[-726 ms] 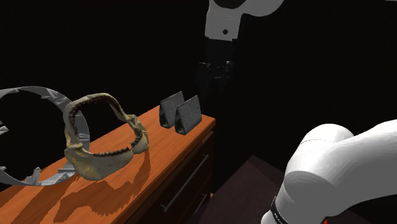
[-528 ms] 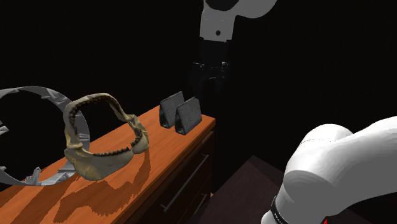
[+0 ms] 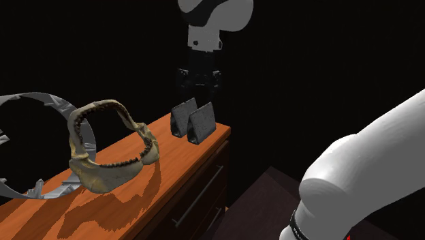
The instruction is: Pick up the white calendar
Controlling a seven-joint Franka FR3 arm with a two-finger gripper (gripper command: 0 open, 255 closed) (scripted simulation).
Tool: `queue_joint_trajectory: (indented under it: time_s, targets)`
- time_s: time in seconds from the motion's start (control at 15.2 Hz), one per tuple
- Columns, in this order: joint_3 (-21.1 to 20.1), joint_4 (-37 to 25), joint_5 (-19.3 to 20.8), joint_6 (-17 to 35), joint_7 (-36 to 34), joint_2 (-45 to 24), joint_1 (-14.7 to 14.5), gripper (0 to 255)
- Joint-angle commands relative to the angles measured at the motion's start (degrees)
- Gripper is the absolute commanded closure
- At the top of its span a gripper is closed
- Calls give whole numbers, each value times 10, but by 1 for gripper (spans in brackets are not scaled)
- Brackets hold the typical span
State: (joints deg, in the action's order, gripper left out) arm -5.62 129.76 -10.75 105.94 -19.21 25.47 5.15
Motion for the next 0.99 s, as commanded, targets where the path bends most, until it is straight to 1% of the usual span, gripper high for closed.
queue_joint_trajectory:
  time_s: [0.0,0.46,0.92]
  targets:
    - [-7,-23,-1,18,-55,-38,15,0]
    - [-17,-125,11,66,-241,-177,55,0]
    - [4,-225,28,92,-411,-297,83,0]
